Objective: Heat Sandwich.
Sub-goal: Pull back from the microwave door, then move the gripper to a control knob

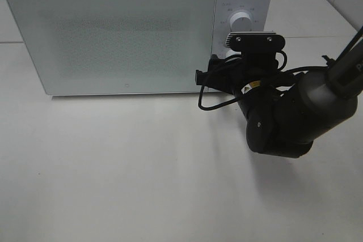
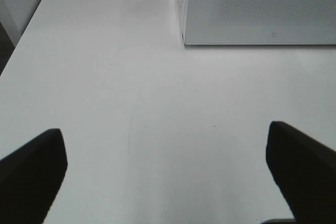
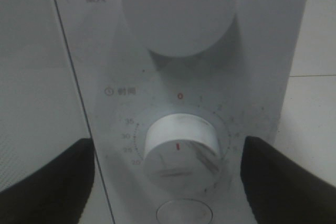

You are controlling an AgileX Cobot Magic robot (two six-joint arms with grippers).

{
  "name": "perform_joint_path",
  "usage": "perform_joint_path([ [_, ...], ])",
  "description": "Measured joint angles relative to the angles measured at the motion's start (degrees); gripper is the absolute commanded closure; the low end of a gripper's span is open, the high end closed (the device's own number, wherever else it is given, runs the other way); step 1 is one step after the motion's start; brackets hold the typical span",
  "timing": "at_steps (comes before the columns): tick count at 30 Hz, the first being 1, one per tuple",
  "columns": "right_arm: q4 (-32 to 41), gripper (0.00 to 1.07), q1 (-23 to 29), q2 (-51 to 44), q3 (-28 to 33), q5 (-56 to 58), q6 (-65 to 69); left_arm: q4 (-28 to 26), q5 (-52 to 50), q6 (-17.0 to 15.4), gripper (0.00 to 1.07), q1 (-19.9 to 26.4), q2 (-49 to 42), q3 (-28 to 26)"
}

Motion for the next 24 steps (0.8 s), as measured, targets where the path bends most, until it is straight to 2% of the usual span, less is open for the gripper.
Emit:
perform_joint_path([
  [9,0.0,0.37,0.0,0.0,0.0,0.0,-0.1,0.0,0.0,0.0,0.09,0.0,0.0,0.0],
  [13,0.0,0.5,0.0,0.0,0.0,-0.4,-0.4,0.0,0.0,0.0,0.09,0.0,0.0,0.0],
  [14,0.0,0.5,0.0,0.0,0.0,-0.4,-0.4,0.0,0.0,0.0,0.09,0.0,0.0,0.0],
  [15,0.0,0.55,0.0,0.0,0.0,-1.0,-0.7,0.0,0.0,0.0,0.09,0.0,0.0,0.0],
  [17,0.4,0.71,0.0,0.0,0.0,-1.2,-1.3,0.0,0.0,0.0,0.09,0.0,0.0,0.0],
  [18,0.8,0.76,-0.1,0.0,0.0,-1.3,-1.5,0.0,0.0,0.0,0.09,0.0,0.0,0.0],
  [19,0.8,0.76,-0.1,0.0,0.0,-1.3,-1.5,0.0,0.0,0.0,0.09,0.0,0.0,0.0],
  [20,0.8,0.87,-0.2,0.0,0.0,-1.3,-1.5,0.0,0.0,0.0,0.09,0.0,0.0,0.0],
  [21,0.8,0.92,-0.2,0.0,0.0,-1.3,-1.5,0.0,0.0,0.0,0.09,0.0,0.0,0.0],
  [24,0.9,1.0,-0.2,0.0,0.0,-1.3,-1.5,0.0,0.0,0.0,0.09,0.0,0.0,0.0],
])
